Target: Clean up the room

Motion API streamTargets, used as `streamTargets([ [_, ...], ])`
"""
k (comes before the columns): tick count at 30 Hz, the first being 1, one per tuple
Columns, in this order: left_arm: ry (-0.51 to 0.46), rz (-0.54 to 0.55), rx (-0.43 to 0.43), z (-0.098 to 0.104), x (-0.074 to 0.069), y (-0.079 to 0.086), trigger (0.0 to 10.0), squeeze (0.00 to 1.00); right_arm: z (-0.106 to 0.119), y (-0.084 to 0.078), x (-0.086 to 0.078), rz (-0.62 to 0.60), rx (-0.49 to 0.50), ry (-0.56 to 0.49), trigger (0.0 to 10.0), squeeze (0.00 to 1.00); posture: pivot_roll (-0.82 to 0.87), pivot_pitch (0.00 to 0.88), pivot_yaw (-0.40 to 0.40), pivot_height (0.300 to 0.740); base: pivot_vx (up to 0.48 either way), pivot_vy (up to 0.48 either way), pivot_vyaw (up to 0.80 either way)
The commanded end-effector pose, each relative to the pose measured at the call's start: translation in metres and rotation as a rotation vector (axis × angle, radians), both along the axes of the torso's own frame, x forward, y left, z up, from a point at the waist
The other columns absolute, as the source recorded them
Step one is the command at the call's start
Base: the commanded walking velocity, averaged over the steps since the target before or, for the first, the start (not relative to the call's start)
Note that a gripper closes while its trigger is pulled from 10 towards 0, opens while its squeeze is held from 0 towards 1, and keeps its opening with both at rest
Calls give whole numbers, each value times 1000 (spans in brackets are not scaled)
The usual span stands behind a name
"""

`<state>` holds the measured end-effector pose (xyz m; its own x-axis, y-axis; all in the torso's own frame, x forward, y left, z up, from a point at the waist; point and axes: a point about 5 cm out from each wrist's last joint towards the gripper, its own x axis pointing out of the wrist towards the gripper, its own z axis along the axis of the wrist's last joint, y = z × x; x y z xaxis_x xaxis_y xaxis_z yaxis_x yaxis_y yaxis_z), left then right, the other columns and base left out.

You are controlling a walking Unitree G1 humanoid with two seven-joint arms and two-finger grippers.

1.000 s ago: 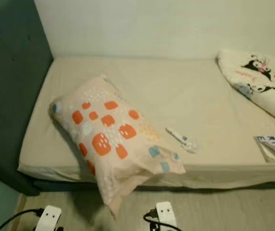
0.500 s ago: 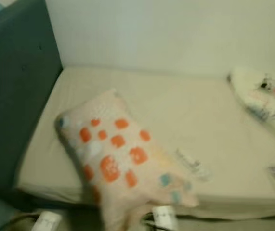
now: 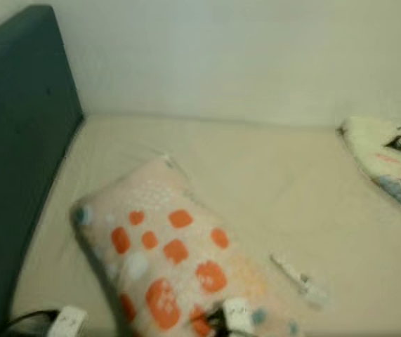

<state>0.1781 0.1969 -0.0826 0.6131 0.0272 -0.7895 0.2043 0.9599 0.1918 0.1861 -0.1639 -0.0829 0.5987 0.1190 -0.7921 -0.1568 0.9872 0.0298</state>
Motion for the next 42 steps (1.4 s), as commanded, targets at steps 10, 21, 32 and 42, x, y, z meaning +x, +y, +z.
streamTargets([
  [10,24,-6,-13,-4,-8,-4,10000,0,-3,-3,-6,-9,-4,23,10000,0,34,20,11,740,0,0,0],
  [21,21,-6,-16,-4,-8,-4,10000,0,-3,-4,-6,-16,-3,24,10000,0,30,25,13,740,0,0,0],
  [32,29,0,-24,-5,-11,-5,10000,0,-3,-5,-7,-16,-8,28,10000,0,30,28,10,740,-236,0,0],
  [42,29,5,-27,-6,-11,-5,10000,0,-4,-5,-8,-14,-10,31,10000,0,29,29,9,740,-405,0,0],
])
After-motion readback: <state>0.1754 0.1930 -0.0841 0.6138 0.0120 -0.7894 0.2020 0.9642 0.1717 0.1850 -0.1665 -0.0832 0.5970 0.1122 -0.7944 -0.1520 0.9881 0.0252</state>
